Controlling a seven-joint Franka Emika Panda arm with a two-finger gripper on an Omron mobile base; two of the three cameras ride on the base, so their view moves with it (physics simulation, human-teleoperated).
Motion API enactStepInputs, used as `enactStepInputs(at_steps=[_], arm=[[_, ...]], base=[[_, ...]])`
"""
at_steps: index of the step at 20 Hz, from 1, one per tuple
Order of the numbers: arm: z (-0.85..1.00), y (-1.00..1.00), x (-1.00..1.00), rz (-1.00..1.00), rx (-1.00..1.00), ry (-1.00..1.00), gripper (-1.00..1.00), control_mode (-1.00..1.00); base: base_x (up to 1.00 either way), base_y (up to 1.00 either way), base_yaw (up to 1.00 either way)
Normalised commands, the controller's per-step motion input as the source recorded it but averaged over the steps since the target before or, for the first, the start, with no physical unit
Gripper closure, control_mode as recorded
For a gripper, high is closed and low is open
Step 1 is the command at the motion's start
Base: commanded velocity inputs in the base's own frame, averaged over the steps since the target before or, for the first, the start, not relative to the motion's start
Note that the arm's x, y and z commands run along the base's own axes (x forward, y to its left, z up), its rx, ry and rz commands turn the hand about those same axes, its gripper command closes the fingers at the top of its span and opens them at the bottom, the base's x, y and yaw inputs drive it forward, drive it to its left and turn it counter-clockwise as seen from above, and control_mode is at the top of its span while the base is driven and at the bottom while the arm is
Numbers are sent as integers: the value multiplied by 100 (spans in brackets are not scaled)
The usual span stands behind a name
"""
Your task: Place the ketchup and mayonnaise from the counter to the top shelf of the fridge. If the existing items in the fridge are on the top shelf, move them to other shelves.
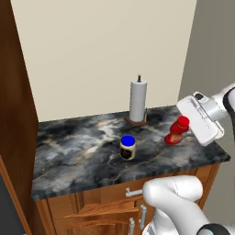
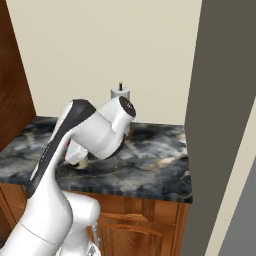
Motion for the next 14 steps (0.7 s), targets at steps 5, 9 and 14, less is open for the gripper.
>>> enactStepInputs(at_steps=[5,9,14], arm=[[92,0,-97,-5,0,0,100,-100],[87,0,-58,-7,0,11,100,-100],[34,12,-25,-2,0,9,100,-100]], base=[[0,0,0],[0,0,0],[0,0,0]])
